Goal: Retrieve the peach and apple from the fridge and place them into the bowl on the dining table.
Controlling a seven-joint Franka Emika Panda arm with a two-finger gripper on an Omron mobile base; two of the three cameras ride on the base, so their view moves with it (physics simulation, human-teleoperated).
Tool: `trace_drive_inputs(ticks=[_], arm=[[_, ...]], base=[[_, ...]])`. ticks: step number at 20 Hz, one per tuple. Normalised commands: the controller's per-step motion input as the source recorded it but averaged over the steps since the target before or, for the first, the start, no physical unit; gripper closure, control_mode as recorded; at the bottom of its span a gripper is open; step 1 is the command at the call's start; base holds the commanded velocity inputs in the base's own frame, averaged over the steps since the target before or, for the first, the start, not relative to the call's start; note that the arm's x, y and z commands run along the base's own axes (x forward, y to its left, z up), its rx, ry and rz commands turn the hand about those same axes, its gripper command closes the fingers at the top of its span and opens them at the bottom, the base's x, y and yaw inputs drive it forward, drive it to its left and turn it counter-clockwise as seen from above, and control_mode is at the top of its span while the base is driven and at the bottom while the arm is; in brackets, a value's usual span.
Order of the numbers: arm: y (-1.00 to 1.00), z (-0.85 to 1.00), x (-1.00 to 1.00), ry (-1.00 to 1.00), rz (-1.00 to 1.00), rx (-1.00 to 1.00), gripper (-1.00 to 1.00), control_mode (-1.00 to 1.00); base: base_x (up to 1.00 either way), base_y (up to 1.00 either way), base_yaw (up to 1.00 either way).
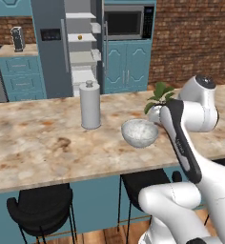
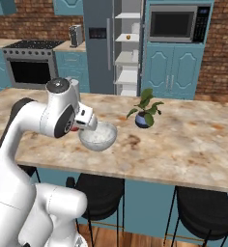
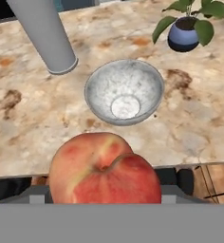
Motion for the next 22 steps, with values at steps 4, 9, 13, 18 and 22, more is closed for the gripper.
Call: trace_drive_inputs(ticks=[4,9,13,18,22], arm=[[0.00,-0.34,0.41,0.05,0.00,0.00,1.00,-1.00],[0.00,-0.36,0.28,0.01,0.00,0.00,1.00,-1.00],[0.00,-0.32,0.26,0.00,0.00,0.00,1.00,-1.00],[0.00,-0.31,0.27,0.00,0.00,0.00,1.00,-1.00],[0.00,-0.32,0.30,0.00,0.00,0.00,1.00,-1.00]], base=[[0.00,0.00,0.00],[0.00,0.00,0.00],[0.00,0.00,0.00],[0.00,0.00,0.00],[0.00,0.00,0.00]])
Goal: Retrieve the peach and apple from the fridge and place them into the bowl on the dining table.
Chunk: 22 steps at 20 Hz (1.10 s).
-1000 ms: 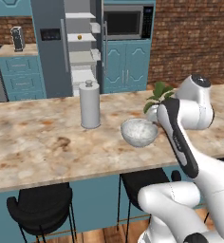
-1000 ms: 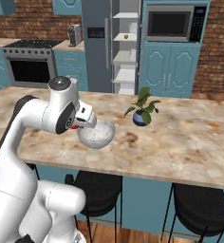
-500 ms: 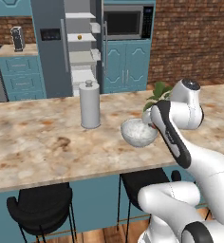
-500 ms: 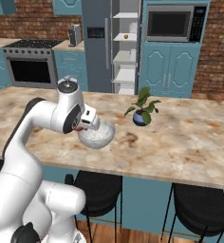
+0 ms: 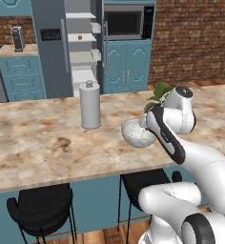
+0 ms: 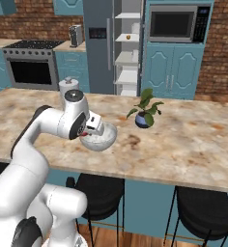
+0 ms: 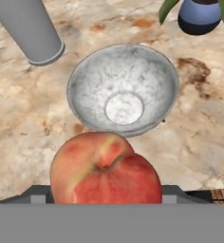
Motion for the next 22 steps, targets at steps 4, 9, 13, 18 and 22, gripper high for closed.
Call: trace_drive_inputs(ticks=[4,9,13,18,22], arm=[[0.00,-0.29,0.30,0.00,0.00,0.00,1.00,-1.00],[0.00,-0.27,0.30,0.00,0.00,0.00,1.00,-1.00],[0.00,-0.25,0.29,0.00,0.00,0.00,1.00,-1.00],[0.00,-0.20,0.27,0.00,0.00,0.00,1.00,-1.00],[0.00,-0.05,0.33,0.01,0.00,0.00,1.00,-1.00]], base=[[0.00,0.00,0.00],[0.00,0.00,0.00],[0.00,0.00,0.00],[0.00,0.00,0.00],[0.00,0.00,0.00]])
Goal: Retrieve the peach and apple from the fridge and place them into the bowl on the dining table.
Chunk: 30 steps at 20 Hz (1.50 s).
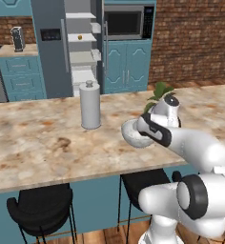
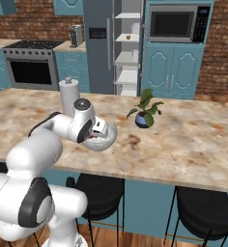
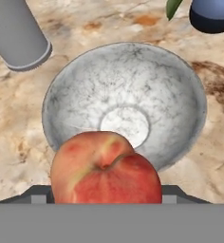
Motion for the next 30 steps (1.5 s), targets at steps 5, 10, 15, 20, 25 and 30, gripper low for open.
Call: trace_drive_inputs(ticks=[5,10,15,20,25,30], arm=[[0.00,-0.06,0.30,0.03,0.00,0.00,1.00,-1.00],[0.00,-0.19,0.18,0.02,0.00,0.00,-1.00,-1.00],[0.00,-0.21,0.16,0.00,0.00,0.00,-1.00,-1.00],[0.00,-0.01,0.08,0.00,0.00,0.00,-1.00,-1.00],[0.00,0.08,0.00,0.00,0.00,0.01,-1.00,-1.00],[0.00,0.43,-0.29,-0.03,0.00,0.00,-1.00,-1.00]], base=[[0.00,0.00,0.00],[0.00,0.00,0.00],[0.00,0.00,0.00],[0.00,0.00,0.00],[0.00,0.00,0.00],[0.00,0.00,0.00]])
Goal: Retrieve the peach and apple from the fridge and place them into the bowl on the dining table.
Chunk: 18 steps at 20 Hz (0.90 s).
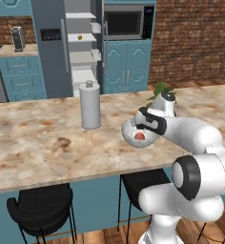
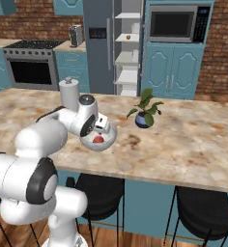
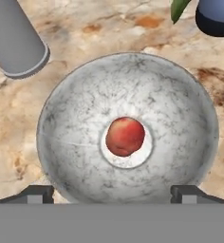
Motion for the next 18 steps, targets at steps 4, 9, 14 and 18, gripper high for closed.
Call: trace_drive_inputs(ticks=[4,9,14,18], arm=[[0.00,0.80,-0.69,-0.23,0.00,0.00,-1.00,-1.00],[0.00,1.00,-0.69,-0.20,0.02,0.00,-1.00,-1.00],[0.00,1.00,-0.88,-0.16,0.03,0.00,-1.00,-1.00],[0.00,0.83,-0.91,-0.05,0.02,0.00,-1.00,-1.00]], base=[[0.00,0.00,0.00],[0.00,0.00,0.00],[0.00,0.00,0.00],[0.00,0.00,0.00]])
